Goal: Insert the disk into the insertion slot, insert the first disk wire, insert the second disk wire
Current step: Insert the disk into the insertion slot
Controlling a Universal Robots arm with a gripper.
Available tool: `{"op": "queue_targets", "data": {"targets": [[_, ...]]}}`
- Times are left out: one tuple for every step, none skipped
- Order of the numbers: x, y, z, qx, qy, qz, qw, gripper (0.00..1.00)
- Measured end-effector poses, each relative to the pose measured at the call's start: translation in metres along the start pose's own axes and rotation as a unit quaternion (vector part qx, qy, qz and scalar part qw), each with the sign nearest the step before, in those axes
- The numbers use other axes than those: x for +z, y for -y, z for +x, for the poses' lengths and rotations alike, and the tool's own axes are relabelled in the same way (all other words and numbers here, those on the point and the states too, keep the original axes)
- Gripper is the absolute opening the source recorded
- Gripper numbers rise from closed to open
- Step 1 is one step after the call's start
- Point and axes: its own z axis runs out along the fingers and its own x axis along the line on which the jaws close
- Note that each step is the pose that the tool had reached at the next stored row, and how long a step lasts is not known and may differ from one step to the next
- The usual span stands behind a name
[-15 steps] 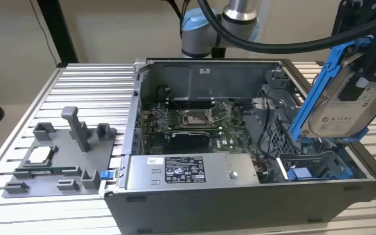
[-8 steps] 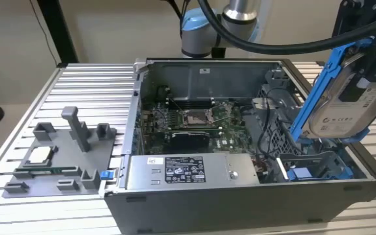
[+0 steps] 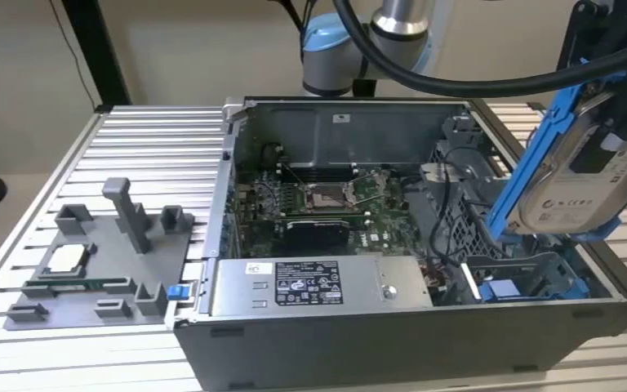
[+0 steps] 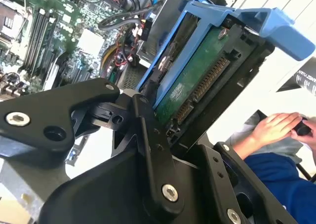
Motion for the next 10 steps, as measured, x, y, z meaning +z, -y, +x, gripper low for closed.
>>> {"op": "queue_targets", "data": {"targets": [[0.0000, 0.0004, 0.0007, 0.000, 0.0000, 0.0000, 1.0000, 0.00], [0.0000, 0.0006, 0.0013, 0.000, 0.0000, 0.0000, 1.0000, 0.00], [0.0001, 0.0008, 0.0018, 0.000, 0.0000, 0.0000, 1.0000, 0.00], [0.0004, 0.0011, 0.0023, 0.000, 0.0001, 0.0000, 1.0000, 0.00], [0.0011, 0.0014, 0.0024, 0.000, 0.0002, 0.0000, 1.0000, 0.00], [0.0023, 0.0017, 0.0024, 0.000, 0.0000, -0.0001, 1.0000, 0.00], [0.0040, 0.0019, 0.0024, 0.000, -0.0001, 0.0000, 1.0000, 0.00], [0.0058, 0.0024, 0.0024, 0.000, -0.0001, 0.0000, 1.0000, 0.00], [0.0077, 0.0030, 0.0024, 0.000, 0.0000, -0.0001, 1.0000, 0.00], [0.0094, 0.0035, 0.0024, 0.000, 0.0000, 0.0000, 1.0000, 0.00]]}}
